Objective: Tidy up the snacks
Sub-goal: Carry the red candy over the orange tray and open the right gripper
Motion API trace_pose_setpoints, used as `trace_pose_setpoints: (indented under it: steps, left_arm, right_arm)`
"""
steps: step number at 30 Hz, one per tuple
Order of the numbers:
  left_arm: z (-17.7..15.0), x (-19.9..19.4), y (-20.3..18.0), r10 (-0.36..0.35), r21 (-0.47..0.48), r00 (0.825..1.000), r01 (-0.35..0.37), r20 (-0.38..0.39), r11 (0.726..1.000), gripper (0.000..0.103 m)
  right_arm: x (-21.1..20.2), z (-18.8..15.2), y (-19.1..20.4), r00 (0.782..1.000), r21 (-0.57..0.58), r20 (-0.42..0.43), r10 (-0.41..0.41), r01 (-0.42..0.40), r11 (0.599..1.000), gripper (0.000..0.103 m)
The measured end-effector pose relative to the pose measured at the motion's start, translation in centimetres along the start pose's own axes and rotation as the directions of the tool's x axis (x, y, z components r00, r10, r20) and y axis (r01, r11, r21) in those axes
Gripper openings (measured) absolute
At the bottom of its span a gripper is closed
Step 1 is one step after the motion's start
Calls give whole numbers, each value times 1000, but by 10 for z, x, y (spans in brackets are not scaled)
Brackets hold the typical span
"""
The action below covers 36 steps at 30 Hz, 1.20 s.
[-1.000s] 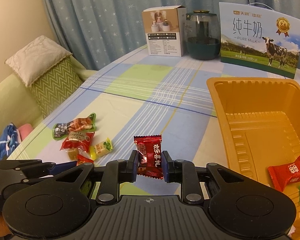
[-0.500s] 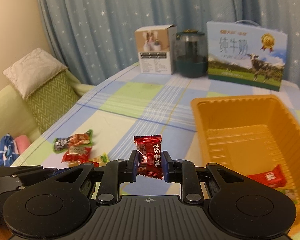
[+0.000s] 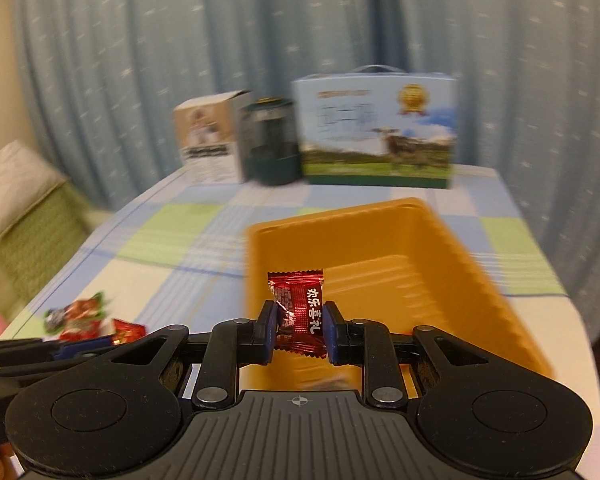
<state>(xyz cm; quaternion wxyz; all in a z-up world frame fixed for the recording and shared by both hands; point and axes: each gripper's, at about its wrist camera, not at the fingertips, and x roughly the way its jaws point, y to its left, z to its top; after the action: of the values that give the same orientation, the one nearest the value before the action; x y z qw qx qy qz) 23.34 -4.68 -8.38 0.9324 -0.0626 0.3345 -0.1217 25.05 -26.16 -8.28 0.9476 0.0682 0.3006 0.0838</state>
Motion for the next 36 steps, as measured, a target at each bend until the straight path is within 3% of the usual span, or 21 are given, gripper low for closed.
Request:
trace_pose_setpoints:
  steps: [9, 25, 27, 28, 32, 36]
  left_arm:
    - [14, 13, -33, -64, 42, 998, 63, 23, 997, 18]
    - [21, 58, -67, -155, 105, 988, 153, 10, 983, 19]
    - [22, 61, -66, -169, 92, 985, 167, 14, 982, 33]
    - [22, 61, -65, -166, 87, 986, 164, 20, 983, 39]
    - [24, 55, -57, -104, 94, 994, 100, 32, 991, 39]
    - [26, 48, -35, -42, 33, 999, 41, 24, 999, 39]
  right_arm:
    - [-7, -1, -37, 995, 67, 1, -97, 97, 993, 25]
    - [4, -2, -59, 991, 129, -34, -130, 134, 983, 25]
    - [5, -2, -60, 991, 135, -36, -126, 129, 982, 25]
    - [5, -2, -60, 992, 139, -38, -122, 126, 982, 25]
    - [6, -2, -59, 993, 146, -40, -110, 114, 983, 25]
    - [6, -2, -57, 994, 151, -36, -99, 104, 983, 25]
